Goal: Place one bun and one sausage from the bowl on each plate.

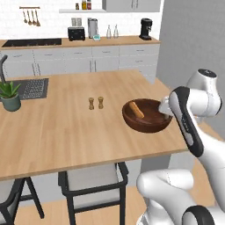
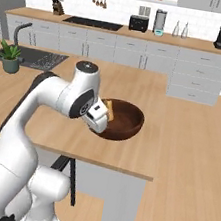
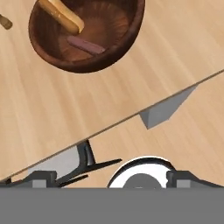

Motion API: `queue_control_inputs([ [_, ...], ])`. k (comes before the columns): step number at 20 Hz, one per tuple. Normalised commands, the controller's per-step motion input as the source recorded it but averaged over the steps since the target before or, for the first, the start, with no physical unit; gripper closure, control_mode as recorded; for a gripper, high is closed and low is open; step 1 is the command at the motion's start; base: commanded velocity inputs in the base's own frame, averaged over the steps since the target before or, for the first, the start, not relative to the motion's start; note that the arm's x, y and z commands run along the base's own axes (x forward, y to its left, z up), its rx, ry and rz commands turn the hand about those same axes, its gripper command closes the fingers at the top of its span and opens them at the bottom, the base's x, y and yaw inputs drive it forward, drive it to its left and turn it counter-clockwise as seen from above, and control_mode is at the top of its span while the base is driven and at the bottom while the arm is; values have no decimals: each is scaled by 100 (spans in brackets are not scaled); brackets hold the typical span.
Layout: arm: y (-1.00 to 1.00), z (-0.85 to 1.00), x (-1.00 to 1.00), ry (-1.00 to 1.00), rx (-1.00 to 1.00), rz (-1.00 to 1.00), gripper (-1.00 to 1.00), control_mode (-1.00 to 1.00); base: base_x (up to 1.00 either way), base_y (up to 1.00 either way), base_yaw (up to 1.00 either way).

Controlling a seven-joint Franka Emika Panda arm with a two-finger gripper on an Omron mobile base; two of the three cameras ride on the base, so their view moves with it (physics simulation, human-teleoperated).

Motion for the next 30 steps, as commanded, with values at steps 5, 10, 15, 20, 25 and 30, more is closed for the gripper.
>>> queue_control_inputs([
  [5,-8,3,100,-9,10,27,-100,-100,0,0,0],
  [10,3,-21,100,-12,-3,31,-100,-100,0,0,0],
  [15,11,-57,97,-13,-14,25,-100,-100,0,0,0],
  [20,5,-64,79,-9,-15,25,-100,-100,0,0,0],
  [25,0,-41,59,-4,-8,19,-100,-100,0,0,0],
  [30,8,-25,50,0,-4,8,-100,-100,0,0,0],
])
